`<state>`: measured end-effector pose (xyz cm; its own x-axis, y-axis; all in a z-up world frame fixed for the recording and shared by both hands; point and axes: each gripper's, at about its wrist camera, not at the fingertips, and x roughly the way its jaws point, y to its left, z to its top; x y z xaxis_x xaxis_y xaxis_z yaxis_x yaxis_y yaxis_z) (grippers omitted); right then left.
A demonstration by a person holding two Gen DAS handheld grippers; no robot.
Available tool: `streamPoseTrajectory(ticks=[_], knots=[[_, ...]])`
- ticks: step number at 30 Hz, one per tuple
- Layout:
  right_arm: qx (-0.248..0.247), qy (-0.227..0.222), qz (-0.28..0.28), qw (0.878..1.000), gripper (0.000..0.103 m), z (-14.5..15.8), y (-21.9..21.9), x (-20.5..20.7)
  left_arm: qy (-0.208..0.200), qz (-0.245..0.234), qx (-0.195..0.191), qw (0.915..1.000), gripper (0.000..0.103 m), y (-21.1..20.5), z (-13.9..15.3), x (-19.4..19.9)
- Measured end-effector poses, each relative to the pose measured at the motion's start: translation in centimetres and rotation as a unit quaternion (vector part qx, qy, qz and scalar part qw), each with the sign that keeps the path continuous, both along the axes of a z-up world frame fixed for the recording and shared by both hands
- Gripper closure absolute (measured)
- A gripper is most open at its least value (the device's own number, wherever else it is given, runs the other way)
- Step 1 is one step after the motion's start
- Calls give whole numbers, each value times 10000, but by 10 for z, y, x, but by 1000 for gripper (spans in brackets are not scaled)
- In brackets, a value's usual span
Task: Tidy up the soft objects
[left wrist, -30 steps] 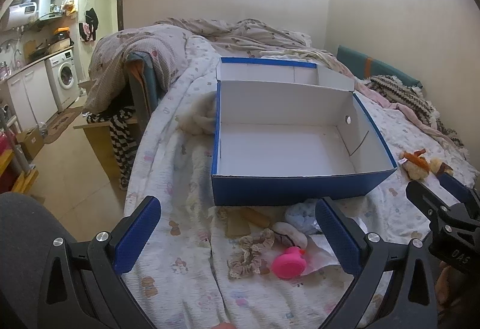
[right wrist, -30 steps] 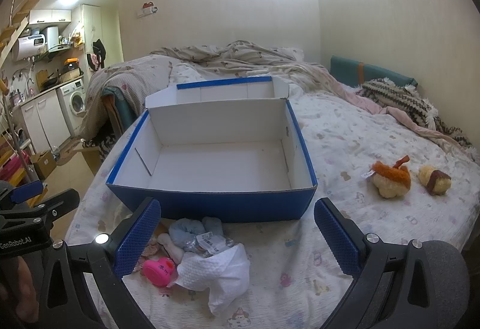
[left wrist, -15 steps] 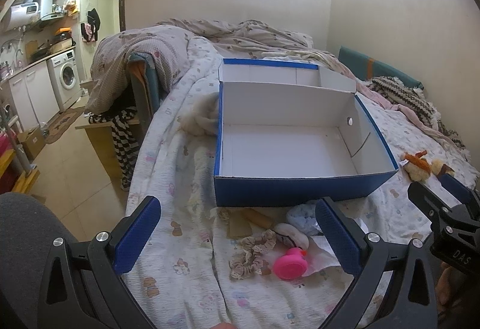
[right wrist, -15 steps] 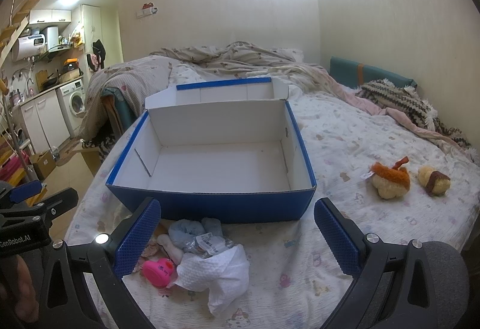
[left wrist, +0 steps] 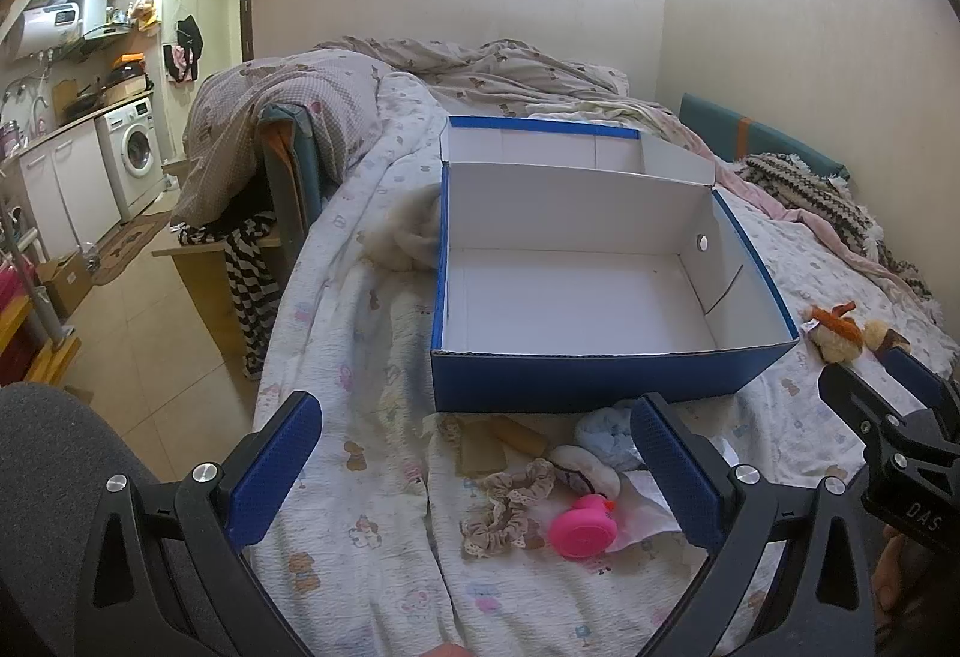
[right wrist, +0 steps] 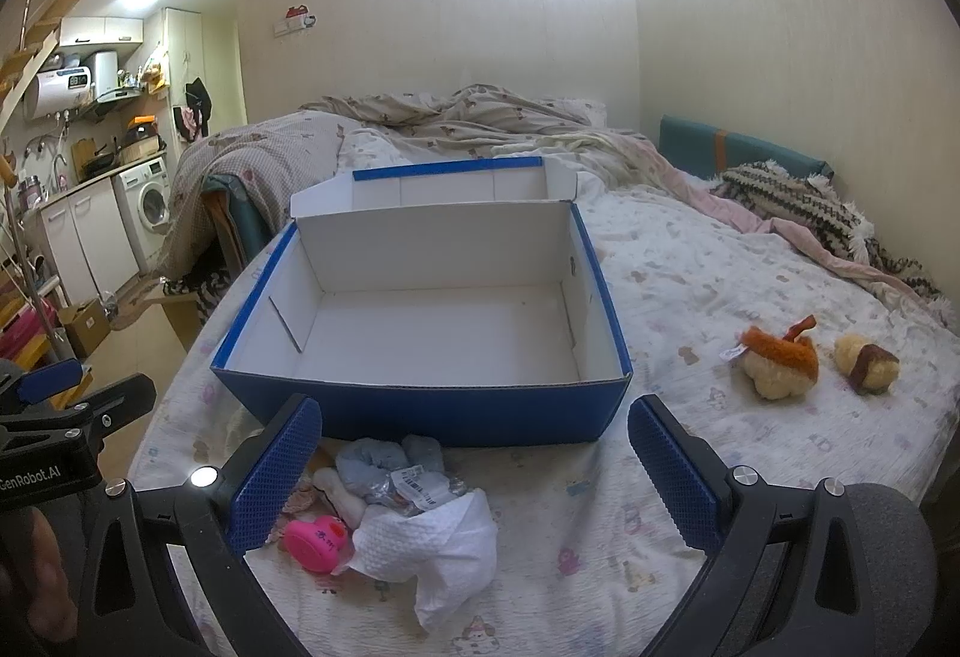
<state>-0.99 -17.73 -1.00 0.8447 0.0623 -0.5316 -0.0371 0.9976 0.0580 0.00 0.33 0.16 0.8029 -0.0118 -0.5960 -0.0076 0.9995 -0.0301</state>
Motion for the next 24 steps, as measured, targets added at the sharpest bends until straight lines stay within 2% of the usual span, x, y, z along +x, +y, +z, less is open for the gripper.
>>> streamPoseTrajectory(ticks=[24], knots=[[-5,-17,0,10000,0,0,0,-1,6,20,-12,10000,0,5,0,1]])
